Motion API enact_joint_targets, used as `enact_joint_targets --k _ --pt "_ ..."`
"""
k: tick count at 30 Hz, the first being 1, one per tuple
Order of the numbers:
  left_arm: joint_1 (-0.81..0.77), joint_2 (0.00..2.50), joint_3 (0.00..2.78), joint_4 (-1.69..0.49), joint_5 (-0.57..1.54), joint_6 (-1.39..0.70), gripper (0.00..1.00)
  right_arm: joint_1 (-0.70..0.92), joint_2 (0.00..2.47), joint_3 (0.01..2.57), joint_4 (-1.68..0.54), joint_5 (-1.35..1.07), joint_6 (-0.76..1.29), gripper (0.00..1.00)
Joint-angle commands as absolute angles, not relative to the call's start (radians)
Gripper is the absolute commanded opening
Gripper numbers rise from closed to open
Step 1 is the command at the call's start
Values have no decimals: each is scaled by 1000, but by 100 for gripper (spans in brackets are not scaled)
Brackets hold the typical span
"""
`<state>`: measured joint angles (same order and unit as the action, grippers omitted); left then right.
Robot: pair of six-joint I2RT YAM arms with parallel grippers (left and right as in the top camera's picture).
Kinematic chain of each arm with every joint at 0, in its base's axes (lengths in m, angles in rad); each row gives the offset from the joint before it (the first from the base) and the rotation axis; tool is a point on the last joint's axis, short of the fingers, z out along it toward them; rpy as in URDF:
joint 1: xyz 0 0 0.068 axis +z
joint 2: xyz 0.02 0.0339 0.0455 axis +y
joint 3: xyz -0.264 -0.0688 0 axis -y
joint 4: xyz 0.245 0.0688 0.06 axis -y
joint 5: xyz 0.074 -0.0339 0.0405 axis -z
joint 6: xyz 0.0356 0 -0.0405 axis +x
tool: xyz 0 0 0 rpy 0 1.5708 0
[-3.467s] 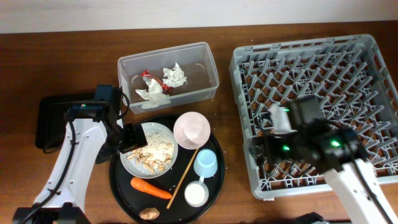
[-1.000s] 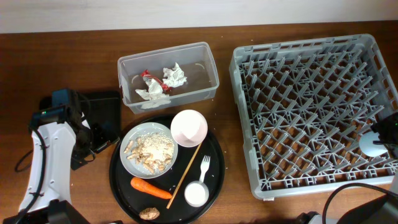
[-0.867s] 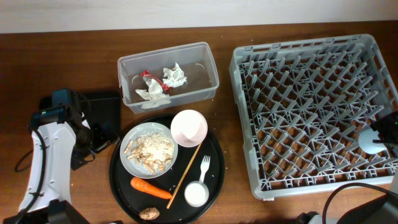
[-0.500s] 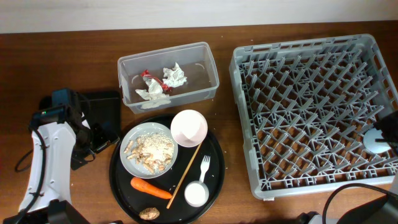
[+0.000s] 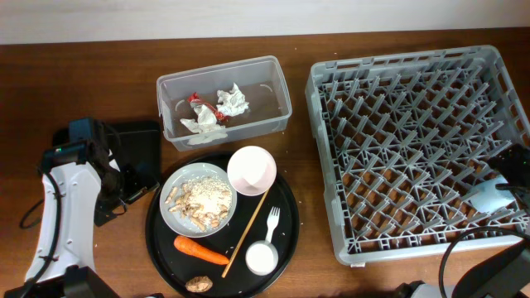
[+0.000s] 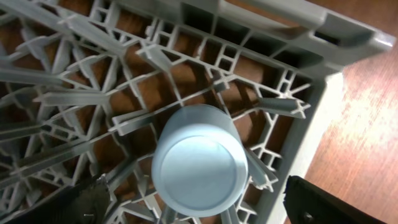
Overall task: Sort waste into correct bins and load items into the dishwasher rack
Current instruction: 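Place the light-blue cup into the dish rack's right side, then grasp the white cup on the tray with the right gripper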
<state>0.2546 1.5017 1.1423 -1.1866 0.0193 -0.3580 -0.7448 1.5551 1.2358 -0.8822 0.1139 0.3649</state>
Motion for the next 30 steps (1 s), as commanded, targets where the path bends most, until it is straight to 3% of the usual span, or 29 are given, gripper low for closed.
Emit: enact_joint_targets --k 1,4,7,9,13,15,20,25,30 --pt "258 1494 1140 -1187 19 -342 99 -745 1539 1240 -882 -21 318 93" --pt "258 1494 1140 -1186 19 -342 99 -675 1451 1309 -937 -245 172 92" --pt "258 1494 1140 -1186 19 -342 99 -411 1333 1338 -1102 -336 2 91" --pt "258 1494 1140 -1186 19 -343 99 -210 1323 1337 -1208 -329 -4 92" --pt "258 1494 1140 -1188 20 -343 99 167 1330 1333 -1275 -324 12 92" --pt "258 1494 1140 -1188 20 -343 99 432 1343 1318 -1285 -245 97 92" --pt "258 1494 1140 -1188 20 -343 99 847 1422 1275 -1174 -134 268 94" --pt "258 1494 1140 -1189 20 -343 99 1050 1548 1216 -1037 -115 350 95" --pt "258 1494 1140 -1189 20 -343 99 1093 1715 1213 -1031 -55 413 95"
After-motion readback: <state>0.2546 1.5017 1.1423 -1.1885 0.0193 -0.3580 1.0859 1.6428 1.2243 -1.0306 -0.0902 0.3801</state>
